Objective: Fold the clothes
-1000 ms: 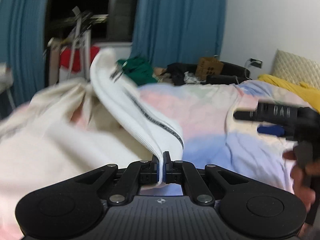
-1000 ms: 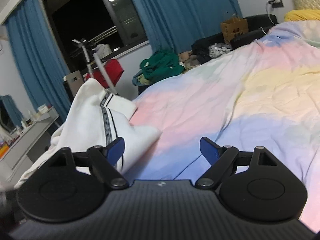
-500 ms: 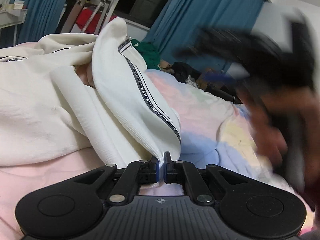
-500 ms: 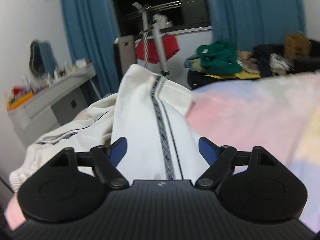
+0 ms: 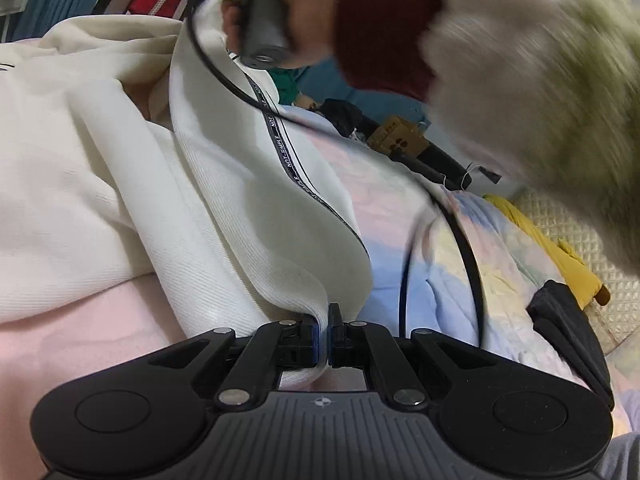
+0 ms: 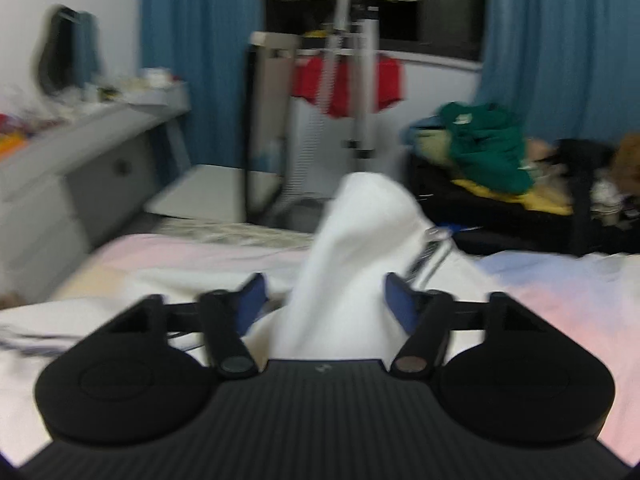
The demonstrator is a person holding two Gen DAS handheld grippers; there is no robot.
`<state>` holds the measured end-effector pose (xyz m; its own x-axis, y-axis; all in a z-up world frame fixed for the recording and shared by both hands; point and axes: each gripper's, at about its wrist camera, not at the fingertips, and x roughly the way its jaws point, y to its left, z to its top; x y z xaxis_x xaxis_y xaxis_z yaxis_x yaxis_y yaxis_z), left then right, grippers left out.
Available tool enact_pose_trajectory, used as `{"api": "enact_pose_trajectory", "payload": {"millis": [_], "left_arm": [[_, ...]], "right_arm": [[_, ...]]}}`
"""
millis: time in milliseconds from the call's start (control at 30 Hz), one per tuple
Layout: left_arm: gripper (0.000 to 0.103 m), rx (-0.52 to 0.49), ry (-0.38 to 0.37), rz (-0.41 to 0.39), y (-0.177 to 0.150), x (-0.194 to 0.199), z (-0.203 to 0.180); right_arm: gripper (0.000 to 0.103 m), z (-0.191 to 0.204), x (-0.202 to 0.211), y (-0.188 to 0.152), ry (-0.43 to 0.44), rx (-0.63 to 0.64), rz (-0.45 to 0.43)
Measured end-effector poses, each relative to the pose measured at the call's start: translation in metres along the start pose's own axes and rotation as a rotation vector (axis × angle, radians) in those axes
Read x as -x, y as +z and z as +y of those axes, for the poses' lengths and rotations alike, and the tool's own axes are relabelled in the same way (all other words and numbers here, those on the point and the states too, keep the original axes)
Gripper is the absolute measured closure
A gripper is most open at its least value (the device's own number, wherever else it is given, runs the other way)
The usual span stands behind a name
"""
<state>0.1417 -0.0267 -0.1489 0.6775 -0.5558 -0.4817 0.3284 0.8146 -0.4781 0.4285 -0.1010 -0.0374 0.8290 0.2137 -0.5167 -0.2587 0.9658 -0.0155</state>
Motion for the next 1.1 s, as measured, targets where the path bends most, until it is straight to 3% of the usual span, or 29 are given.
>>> {"api": "enact_pose_trajectory", "payload": {"millis": [33, 67, 100, 200, 367, 533, 633, 1033, 1100], "left_arm": [[0.099, -0.009, 0.002, -0.005, 0.0, 0.0, 0.0], [0.1, -0.019, 0.003, -0.011, 0.0, 0.0, -0.001], [0.1, -0.023, 0.002, -0.017, 0.0, 0.0, -0.001], [0.1, -0.015, -0.003, -0.024, 0.003, 0.003, 0.0], [0.1, -0.048, 0.0, -0.063, 0.004, 0.014, -0.005], [0.1, -0.165, 0.012, -0.116, 0.008, 0.025, -0.021], [0.1, -0.205, 0.041, -0.114, 0.003, 0.037, -0.041], [0.098, -0.262, 0.142, -0.077, 0.004, 0.038, -0.046], [0.098, -0.267, 0.155, -0.074, 0.003, 0.038, -0.046]], "right_arm": [[0.07, -0.003, -0.006, 0.001, -0.029, -0.033, 0.005], [0.089, -0.011, -0.007, 0.001, -0.036, -0.08, 0.001], [0.095, -0.018, -0.007, 0.0, -0.042, -0.127, -0.004], [0.097, -0.046, 0.015, 0.004, -0.058, -0.228, -0.067], [0.097, -0.124, 0.092, 0.0, -0.108, -0.367, -0.18], [0.097, -0.229, 0.179, -0.047, -0.2, -0.579, -0.291], [0.097, -0.26, 0.198, -0.103, -0.195, -0.758, -0.222], [0.094, -0.381, 0.27, -0.327, -0.157, -1.463, 0.091], [0.082, -0.377, 0.271, -0.334, -0.104, -1.508, 0.112]]}}
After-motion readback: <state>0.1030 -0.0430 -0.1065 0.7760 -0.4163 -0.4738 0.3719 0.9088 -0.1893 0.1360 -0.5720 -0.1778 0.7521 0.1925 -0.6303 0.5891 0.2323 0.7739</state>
